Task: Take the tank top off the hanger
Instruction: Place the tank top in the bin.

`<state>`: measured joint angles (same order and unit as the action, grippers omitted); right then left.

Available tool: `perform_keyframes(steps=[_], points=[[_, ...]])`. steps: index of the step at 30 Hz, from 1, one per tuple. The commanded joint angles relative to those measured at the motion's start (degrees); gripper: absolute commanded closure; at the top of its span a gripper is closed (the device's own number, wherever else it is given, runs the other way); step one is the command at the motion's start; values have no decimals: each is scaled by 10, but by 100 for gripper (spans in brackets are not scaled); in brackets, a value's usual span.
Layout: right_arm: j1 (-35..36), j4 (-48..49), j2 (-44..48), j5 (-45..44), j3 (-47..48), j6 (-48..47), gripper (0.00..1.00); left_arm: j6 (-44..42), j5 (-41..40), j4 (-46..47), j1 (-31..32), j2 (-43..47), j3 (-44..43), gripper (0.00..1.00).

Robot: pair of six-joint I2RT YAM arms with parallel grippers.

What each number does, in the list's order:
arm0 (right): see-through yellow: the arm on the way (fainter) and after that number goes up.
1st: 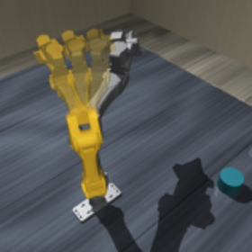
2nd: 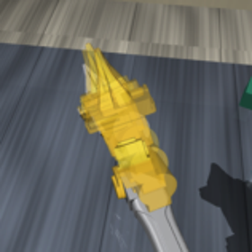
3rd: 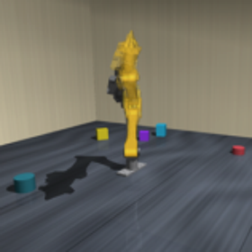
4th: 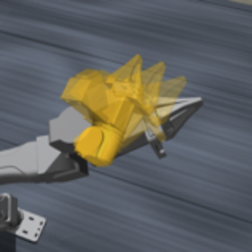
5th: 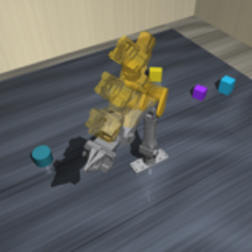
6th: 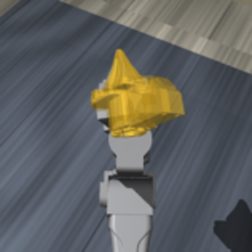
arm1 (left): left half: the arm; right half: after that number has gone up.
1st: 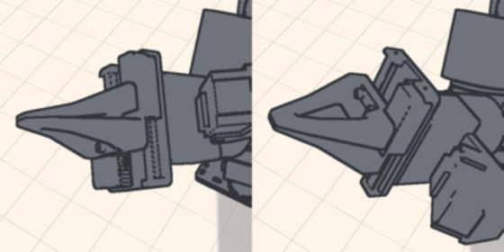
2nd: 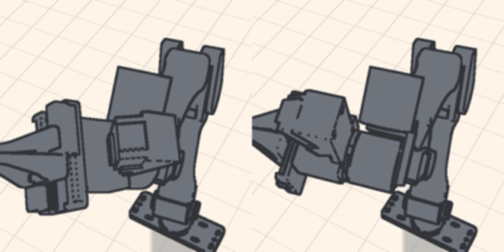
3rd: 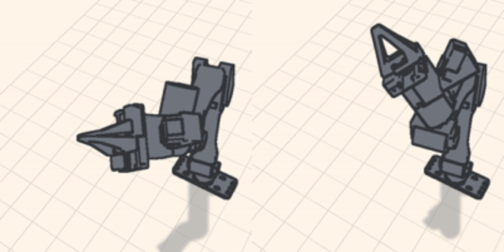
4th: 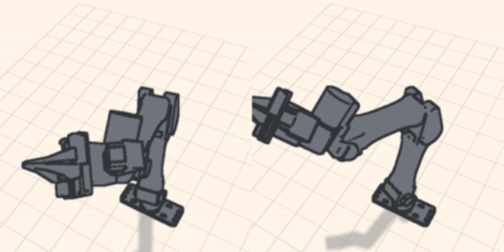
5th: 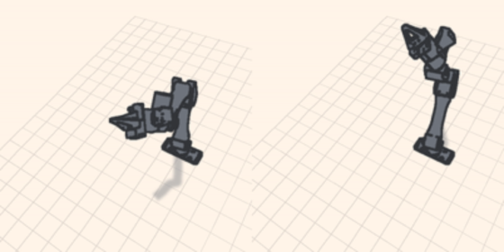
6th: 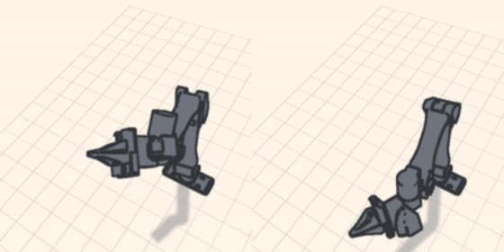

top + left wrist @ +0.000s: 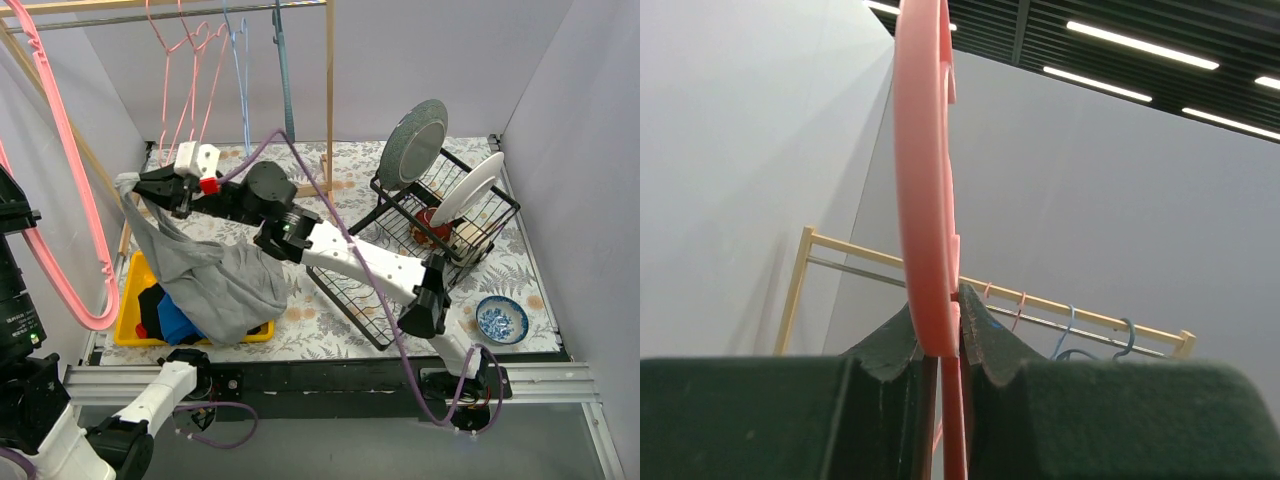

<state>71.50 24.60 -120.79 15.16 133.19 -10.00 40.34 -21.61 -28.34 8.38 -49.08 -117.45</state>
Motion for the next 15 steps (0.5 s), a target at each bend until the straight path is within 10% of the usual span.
perform_keyframes(steps=[1,11,15], points=[[-2,93,-30,-20,2,52,99,9,2,-1,4,-19,-2,100],[2,158,58,19,-410,119,99,-38,-20,12,4,-21,28,100],[4,73,100,17,-471,79,62,-48,-32,27,4,-17,61,100]])
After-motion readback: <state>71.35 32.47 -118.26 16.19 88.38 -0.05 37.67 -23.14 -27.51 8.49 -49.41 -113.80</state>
